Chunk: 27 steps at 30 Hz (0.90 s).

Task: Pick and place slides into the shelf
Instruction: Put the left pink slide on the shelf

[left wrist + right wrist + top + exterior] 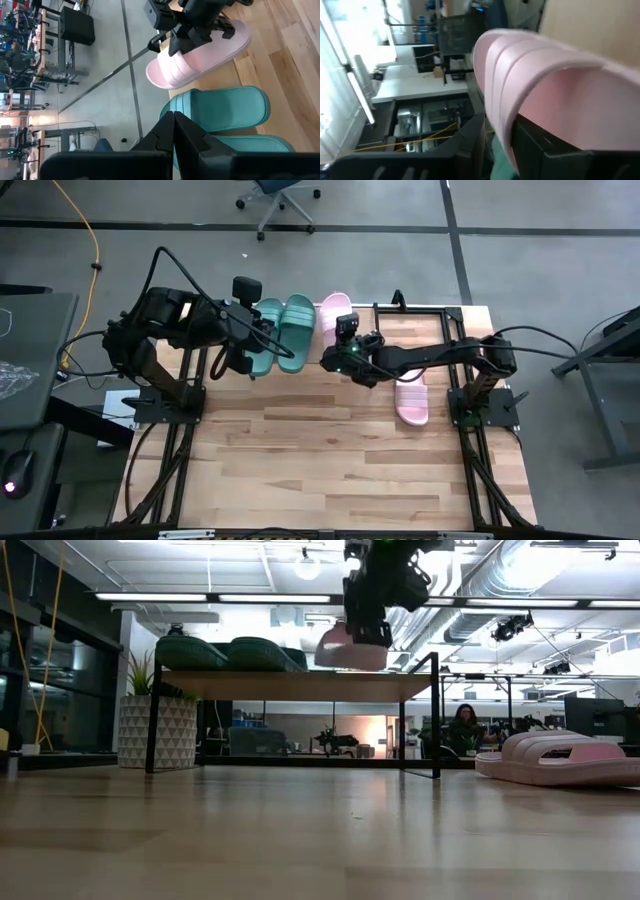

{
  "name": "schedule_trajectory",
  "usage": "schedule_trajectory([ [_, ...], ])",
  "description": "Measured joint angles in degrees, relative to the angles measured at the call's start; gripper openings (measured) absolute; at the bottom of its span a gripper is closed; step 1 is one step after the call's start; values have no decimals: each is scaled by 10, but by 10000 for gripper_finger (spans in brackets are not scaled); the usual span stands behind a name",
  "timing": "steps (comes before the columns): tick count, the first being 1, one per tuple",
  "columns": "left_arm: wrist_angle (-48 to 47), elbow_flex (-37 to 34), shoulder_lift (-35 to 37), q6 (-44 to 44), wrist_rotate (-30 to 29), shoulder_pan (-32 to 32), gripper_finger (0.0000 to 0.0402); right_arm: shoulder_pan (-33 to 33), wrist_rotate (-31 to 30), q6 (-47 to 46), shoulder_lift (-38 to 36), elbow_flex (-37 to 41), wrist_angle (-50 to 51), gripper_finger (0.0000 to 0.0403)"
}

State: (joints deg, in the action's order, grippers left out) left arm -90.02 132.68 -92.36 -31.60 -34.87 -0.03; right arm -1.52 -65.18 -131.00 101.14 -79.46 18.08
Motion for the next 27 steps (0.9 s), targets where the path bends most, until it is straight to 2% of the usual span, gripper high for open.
schedule_trajectory([
  [12,0,0,0,-8,0,0,1,-34,83,35,-8,0,-27,79],
  [27,0,0,0,-16,0,0,1,-37,86,11,-8,0,-29,78],
])
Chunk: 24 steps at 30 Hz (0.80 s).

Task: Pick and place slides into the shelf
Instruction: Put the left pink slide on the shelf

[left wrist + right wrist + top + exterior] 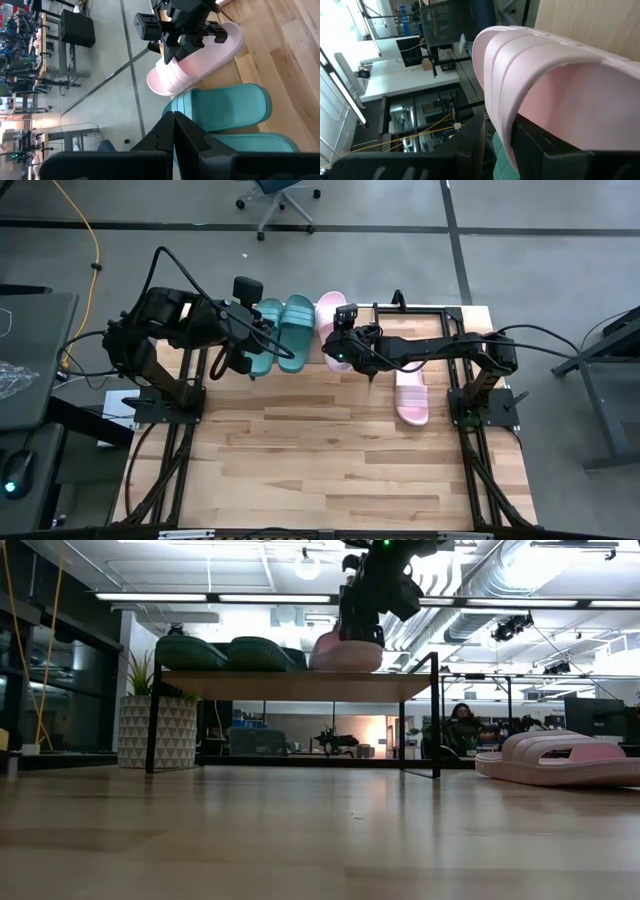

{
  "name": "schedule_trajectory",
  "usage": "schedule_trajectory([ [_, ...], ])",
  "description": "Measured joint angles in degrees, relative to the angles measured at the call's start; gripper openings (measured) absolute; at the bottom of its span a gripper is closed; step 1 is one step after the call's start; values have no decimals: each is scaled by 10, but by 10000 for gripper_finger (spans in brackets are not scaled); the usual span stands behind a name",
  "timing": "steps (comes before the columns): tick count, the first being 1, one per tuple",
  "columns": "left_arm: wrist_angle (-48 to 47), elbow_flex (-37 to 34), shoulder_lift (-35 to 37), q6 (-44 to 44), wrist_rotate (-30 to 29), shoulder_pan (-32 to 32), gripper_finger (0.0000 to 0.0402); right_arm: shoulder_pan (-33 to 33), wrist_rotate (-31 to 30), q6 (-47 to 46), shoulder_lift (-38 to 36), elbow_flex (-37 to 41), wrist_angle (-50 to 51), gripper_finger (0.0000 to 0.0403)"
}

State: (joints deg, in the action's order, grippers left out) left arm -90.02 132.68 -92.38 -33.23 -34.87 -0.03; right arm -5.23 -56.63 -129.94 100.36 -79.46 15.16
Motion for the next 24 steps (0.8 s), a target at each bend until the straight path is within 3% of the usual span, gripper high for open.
schedule_trajectory([
  [9,0,0,0,-10,0,0,1,0,8,3,0,0,0,78],
  [16,0,0,0,-14,0,0,1,0,65,37,0,-1,0,78],
  [24,0,0,0,-15,0,0,1,-1,18,29,0,-1,4,78],
])
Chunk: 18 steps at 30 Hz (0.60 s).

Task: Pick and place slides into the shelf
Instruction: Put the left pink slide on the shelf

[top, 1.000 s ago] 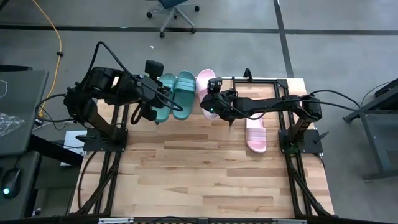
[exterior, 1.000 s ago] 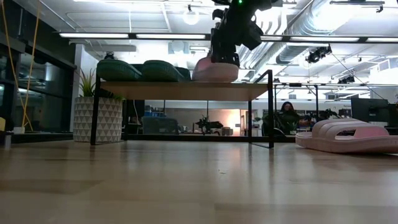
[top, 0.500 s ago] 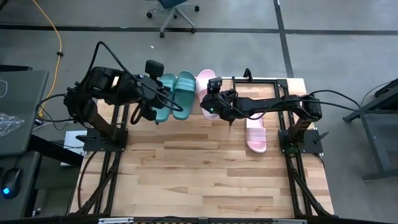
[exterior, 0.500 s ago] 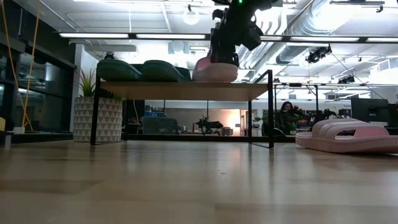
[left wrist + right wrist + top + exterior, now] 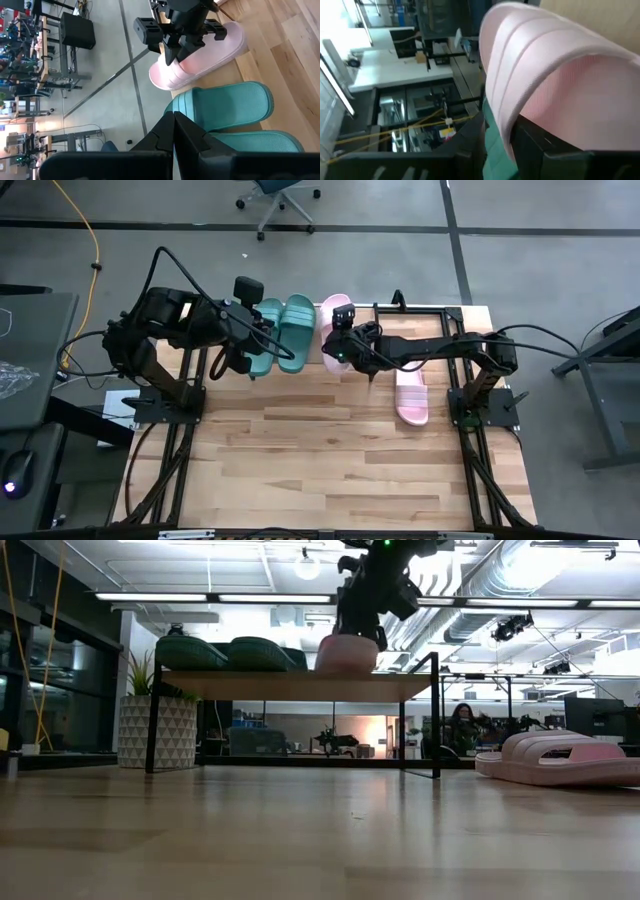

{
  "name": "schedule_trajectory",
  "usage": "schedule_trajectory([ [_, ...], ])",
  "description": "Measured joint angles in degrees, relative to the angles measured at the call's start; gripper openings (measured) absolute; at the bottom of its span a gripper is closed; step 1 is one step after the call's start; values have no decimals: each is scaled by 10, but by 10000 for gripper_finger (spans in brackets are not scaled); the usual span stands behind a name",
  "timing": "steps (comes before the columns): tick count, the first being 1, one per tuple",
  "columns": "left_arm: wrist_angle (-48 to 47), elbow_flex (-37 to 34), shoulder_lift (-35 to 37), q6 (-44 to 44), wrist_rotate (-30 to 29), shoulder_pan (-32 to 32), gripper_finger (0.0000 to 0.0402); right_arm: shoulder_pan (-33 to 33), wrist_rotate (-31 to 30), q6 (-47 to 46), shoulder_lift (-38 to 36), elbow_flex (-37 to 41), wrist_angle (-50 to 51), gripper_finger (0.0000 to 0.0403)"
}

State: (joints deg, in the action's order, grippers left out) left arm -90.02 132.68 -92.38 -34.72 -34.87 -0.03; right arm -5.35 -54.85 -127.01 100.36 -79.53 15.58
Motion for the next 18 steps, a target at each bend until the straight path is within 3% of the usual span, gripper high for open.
schedule_trajectory([
  [11,0,0,0,0,0,0,1,-14,37,-56,0,0,19,78],
  [18,0,0,0,0,0,0,1,-28,95,-67,0,-1,35,78],
])
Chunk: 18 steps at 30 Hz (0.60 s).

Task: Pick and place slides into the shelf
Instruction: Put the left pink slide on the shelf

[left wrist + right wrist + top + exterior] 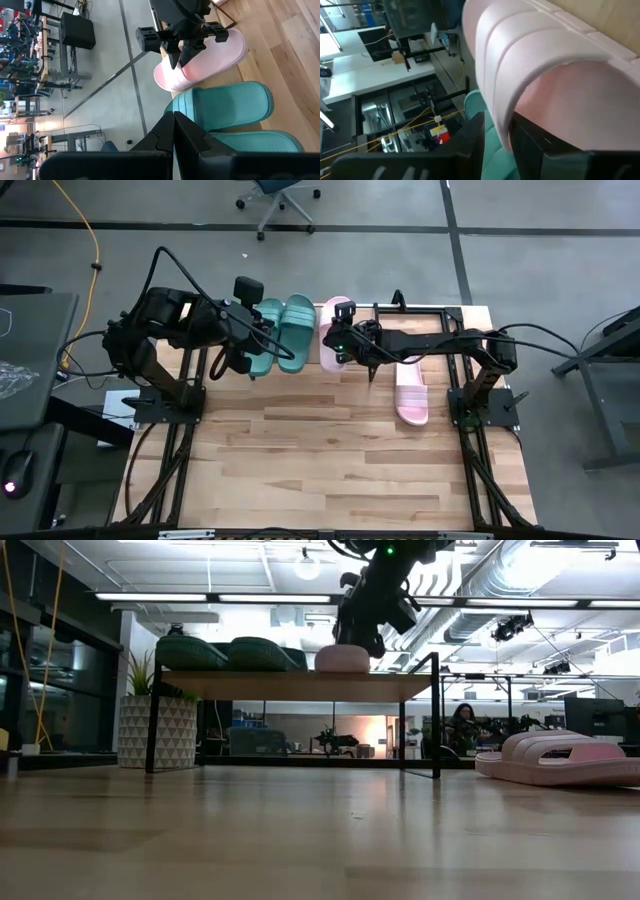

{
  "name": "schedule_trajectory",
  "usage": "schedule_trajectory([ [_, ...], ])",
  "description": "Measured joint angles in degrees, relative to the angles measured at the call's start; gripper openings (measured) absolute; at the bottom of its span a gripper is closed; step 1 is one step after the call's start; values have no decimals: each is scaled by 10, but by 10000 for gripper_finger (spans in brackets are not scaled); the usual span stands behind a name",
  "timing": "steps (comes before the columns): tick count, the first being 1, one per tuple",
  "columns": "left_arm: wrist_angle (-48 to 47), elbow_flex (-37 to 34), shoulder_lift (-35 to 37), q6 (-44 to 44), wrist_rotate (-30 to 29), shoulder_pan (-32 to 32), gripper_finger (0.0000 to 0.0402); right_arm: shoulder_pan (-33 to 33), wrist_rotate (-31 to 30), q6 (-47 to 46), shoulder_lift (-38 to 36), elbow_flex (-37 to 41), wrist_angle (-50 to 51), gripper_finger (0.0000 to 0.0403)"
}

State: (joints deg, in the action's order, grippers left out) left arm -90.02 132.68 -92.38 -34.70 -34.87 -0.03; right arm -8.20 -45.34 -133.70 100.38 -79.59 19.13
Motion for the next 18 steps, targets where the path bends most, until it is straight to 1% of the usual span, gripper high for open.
schedule_trajectory([
  [15,0,0,0,0,0,0,1,5,36,2,0,0,10,78],
  [18,0,0,0,0,0,0,1,11,34,3,0,0,11,78],
])
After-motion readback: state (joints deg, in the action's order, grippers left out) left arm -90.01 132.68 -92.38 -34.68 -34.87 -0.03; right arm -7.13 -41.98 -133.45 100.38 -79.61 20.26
